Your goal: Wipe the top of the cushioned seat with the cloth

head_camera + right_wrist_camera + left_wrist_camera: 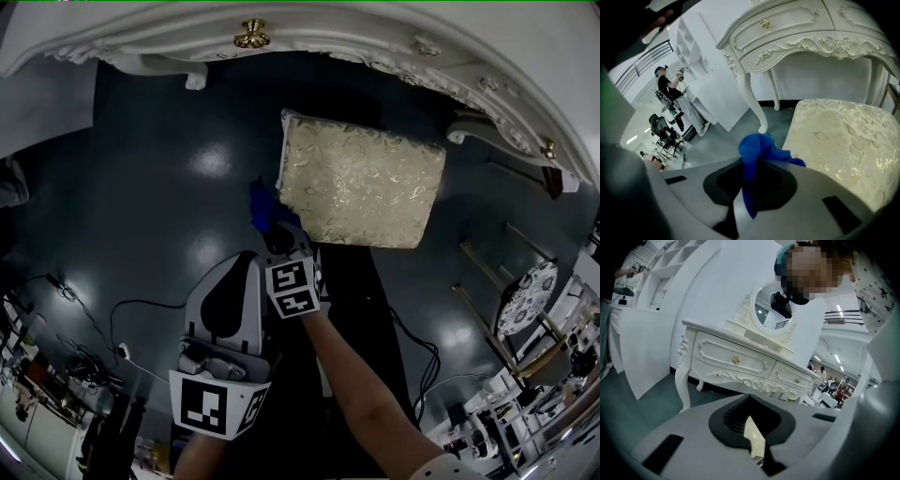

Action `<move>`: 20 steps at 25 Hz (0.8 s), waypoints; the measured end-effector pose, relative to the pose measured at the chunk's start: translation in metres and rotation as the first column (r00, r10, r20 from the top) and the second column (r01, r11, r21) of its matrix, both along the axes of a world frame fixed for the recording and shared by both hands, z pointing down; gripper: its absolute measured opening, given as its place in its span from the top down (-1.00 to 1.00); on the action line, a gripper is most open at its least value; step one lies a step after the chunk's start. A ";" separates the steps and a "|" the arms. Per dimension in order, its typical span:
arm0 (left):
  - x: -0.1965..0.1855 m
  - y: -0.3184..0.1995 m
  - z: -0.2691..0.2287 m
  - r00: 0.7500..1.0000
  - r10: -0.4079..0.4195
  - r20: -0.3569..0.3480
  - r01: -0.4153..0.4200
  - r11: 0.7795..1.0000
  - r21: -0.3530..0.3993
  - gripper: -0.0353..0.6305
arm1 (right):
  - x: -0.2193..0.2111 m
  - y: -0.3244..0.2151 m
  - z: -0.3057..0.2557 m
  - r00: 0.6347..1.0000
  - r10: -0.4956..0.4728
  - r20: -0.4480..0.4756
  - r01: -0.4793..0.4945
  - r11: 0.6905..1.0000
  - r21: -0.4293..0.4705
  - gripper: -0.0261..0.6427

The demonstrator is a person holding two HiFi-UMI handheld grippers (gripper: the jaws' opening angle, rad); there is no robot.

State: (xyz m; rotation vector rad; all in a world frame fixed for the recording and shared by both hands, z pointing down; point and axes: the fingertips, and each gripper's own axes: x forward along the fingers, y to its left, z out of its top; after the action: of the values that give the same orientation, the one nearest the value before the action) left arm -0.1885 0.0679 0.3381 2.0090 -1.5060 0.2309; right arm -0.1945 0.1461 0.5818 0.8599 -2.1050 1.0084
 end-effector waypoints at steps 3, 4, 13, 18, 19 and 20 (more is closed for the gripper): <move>0.006 -0.008 -0.007 1.000 0.005 0.004 -0.005 1.000 0.017 0.87 | 0.004 -0.006 -0.007 0.993 0.059 0.107 -0.048 0.994 -0.097 0.74; 0.009 -0.012 -0.010 1.000 0.008 0.005 -0.008 1.000 0.023 0.87 | 0.009 -0.010 -0.012 0.987 0.089 0.131 -0.074 0.991 -0.115 0.74; 0.062 -0.056 -0.066 0.999 0.051 -0.014 -0.049 0.991 0.125 0.87 | 0.124 -0.071 -0.116 0.934 0.317 0.166 -0.329 0.943 0.045 0.74; 0.101 -0.094 -0.108 0.987 0.160 -0.036 -0.147 0.962 0.229 0.87 | 0.211 -0.101 -0.182 0.890 0.441 0.114 -0.454 0.876 0.163 0.74; 0.110 -0.100 -0.116 0.981 0.187 -0.041 -0.172 0.954 0.247 0.87 | 0.228 -0.106 -0.196 0.882 0.458 0.110 -0.471 0.862 0.187 0.74; 0.120 -0.104 -0.124 0.976 0.213 -0.045 -0.194 0.945 0.262 0.87 | 0.243 -0.109 -0.212 0.873 0.474 0.110 -0.487 0.848 0.209 0.74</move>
State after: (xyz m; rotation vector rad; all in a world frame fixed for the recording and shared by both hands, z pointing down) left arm -0.0687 -0.0357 0.2137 2.3554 -1.3385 0.0451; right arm 0.0489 0.0371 0.3703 1.5539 -2.1263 1.0477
